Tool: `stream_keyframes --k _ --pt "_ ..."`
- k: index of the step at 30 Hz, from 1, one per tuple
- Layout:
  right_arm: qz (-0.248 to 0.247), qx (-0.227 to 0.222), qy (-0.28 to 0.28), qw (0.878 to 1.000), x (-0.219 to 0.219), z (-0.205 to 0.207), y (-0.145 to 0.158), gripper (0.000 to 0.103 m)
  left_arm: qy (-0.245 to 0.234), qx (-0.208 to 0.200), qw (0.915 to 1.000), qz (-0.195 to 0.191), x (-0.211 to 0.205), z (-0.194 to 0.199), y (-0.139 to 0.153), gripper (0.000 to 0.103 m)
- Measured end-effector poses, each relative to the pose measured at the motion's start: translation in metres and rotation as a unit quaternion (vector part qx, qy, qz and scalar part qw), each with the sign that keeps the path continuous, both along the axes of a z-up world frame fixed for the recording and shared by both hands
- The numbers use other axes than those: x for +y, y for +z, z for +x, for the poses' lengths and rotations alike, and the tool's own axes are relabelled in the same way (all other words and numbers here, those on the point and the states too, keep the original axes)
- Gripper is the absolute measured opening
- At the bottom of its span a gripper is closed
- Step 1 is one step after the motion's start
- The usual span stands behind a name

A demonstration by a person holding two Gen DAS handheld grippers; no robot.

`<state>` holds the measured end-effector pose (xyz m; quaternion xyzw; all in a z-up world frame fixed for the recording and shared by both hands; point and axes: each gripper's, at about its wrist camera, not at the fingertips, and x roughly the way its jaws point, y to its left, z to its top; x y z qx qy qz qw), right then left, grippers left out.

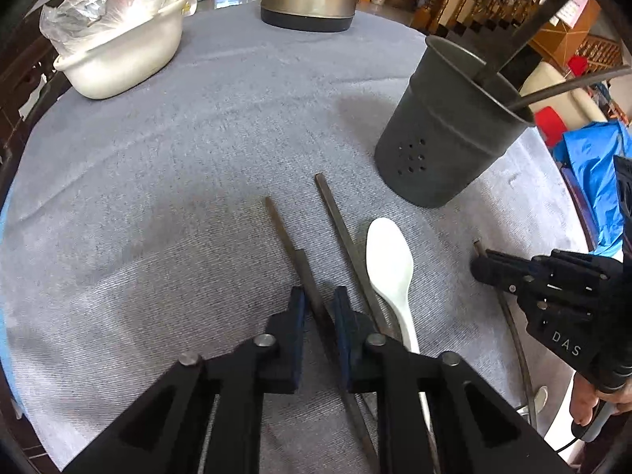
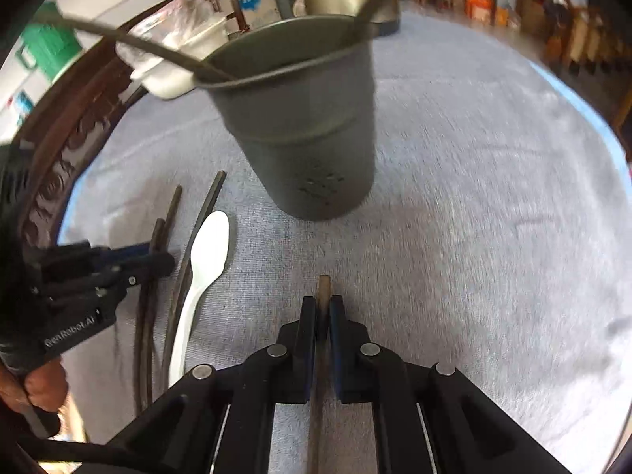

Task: Organize utensils
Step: 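Lift both held chopsticks to the grey holder cup and drop them in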

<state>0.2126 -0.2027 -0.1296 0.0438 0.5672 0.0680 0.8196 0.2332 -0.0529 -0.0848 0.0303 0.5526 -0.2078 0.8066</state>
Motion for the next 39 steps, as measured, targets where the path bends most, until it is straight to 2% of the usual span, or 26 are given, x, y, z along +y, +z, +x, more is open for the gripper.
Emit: stream_keyframes --k 3,8,15,17,20,22,25,28,33,39 --pt "0.01 -0.008 -0.001 1.0 -0.005 -0.004 0.006 0.006 0.006 -0.008 0.9999 -0.012 0.01 0.001 0.006 0.011" --pt "0.057 -0.046 -0.004 0.997 -0.022 -0.019 0.032 0.006 0.002 -0.039 0.9982 -0.046 0.03 -0.016 0.037 0.009" --pt "0.131 -0.107 -0.005 0.986 -0.034 -0.044 0.074 0.006 -0.026 -0.067 0.9931 -0.092 0.041 -0.054 0.084 0.008" --pt "0.142 -0.121 -0.007 0.982 -0.029 -0.049 0.081 0.006 -0.032 -0.067 0.9934 -0.087 0.04 -0.06 0.089 0.008" --pt "0.149 -0.133 -0.006 0.98 -0.027 -0.055 0.089 0.006 -0.02 -0.067 0.995 -0.072 0.038 -0.058 0.076 0.008" --pt "0.15 -0.136 -0.011 0.979 -0.028 -0.06 0.094 0.006 -0.011 -0.065 0.9947 -0.078 0.041 -0.048 0.072 0.008" --pt "0.162 -0.143 -0.016 0.976 -0.03 -0.06 0.102 0.006 -0.013 -0.087 0.9928 -0.081 0.039 -0.05 0.084 0.007" --pt "0.162 -0.171 -0.019 0.972 -0.034 -0.062 0.121 0.006 -0.02 -0.117 0.989 -0.089 0.04 -0.06 0.11 0.007" --pt "0.161 -0.218 -0.022 0.962 -0.038 -0.063 0.157 0.006 -0.038 -0.169 0.978 -0.117 0.036 -0.078 0.168 0.007" --pt "0.164 -0.278 -0.037 0.946 -0.039 -0.068 0.198 0.006 -0.047 -0.222 0.9661 -0.123 0.024 -0.09 0.221 0.007"
